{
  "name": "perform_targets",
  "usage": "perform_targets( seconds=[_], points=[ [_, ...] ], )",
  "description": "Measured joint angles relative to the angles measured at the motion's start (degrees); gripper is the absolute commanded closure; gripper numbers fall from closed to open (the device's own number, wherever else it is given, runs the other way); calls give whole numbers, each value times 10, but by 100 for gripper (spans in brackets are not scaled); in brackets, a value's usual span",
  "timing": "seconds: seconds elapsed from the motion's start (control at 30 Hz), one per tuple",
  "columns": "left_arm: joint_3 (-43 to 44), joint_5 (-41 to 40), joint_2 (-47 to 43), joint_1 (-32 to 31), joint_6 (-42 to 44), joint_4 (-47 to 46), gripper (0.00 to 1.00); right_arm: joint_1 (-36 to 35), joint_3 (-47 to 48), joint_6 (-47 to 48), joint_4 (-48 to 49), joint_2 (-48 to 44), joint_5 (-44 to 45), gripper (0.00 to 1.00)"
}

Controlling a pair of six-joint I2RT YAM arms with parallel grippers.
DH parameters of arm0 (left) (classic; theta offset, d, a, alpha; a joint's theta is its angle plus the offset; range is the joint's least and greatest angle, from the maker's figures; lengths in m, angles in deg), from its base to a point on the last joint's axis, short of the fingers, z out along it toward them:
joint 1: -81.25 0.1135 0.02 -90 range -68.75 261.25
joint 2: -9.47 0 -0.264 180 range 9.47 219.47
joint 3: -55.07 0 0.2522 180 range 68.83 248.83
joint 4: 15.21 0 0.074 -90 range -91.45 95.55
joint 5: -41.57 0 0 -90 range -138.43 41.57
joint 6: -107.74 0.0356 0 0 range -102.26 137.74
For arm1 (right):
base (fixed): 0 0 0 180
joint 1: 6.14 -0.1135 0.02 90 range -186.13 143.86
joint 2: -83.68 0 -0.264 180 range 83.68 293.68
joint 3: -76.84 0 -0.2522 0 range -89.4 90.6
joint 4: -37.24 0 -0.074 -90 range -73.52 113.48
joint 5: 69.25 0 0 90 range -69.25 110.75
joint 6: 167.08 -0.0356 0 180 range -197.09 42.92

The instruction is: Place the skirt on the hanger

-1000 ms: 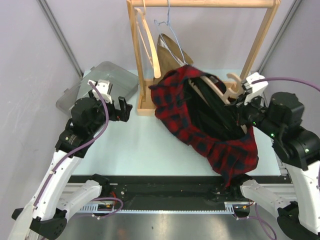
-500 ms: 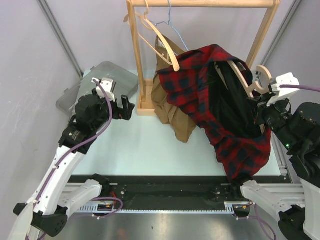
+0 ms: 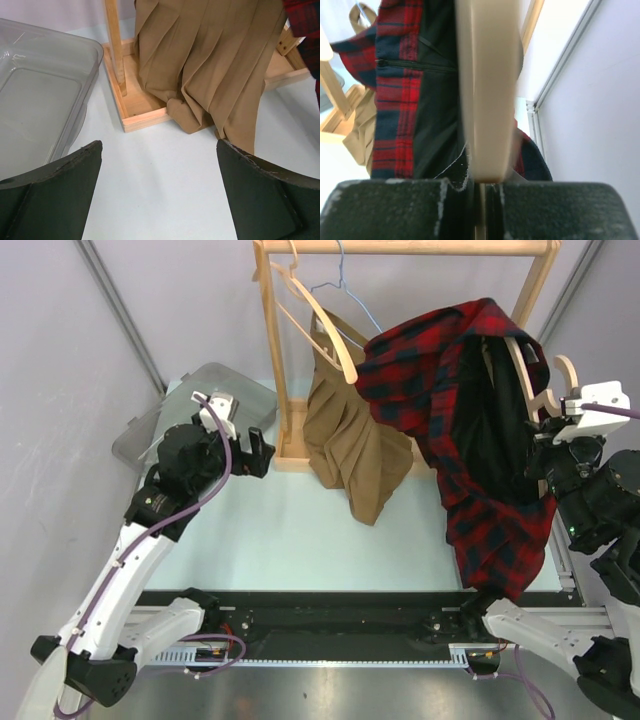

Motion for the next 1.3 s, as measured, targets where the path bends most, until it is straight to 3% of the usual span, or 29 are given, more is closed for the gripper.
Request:
perform_targets(
  seconds=[0.37, 0.67, 0.77, 0.87, 1.03, 1.3],
  points=[
    [0, 11, 12, 0, 0, -10, 0, -176, 9, 30, 43, -8, 242, 100],
    [0, 13, 14, 0, 1, -10, 0, -196, 9, 53, 70, 69, 304, 100],
    [0, 14, 14, 0, 1, -10, 0, -164, 13, 53, 72, 112, 276, 100],
    [0, 15, 14, 0, 1, -10, 0, -85, 23, 39, 70, 159, 208, 100],
    [0, 18, 9, 0, 1, -10, 0, 81, 27, 3, 60, 236, 51, 100],
    [0, 28, 2, 0, 1, -10, 0, 232, 44, -27, 58, 276, -150, 100]
  ],
)
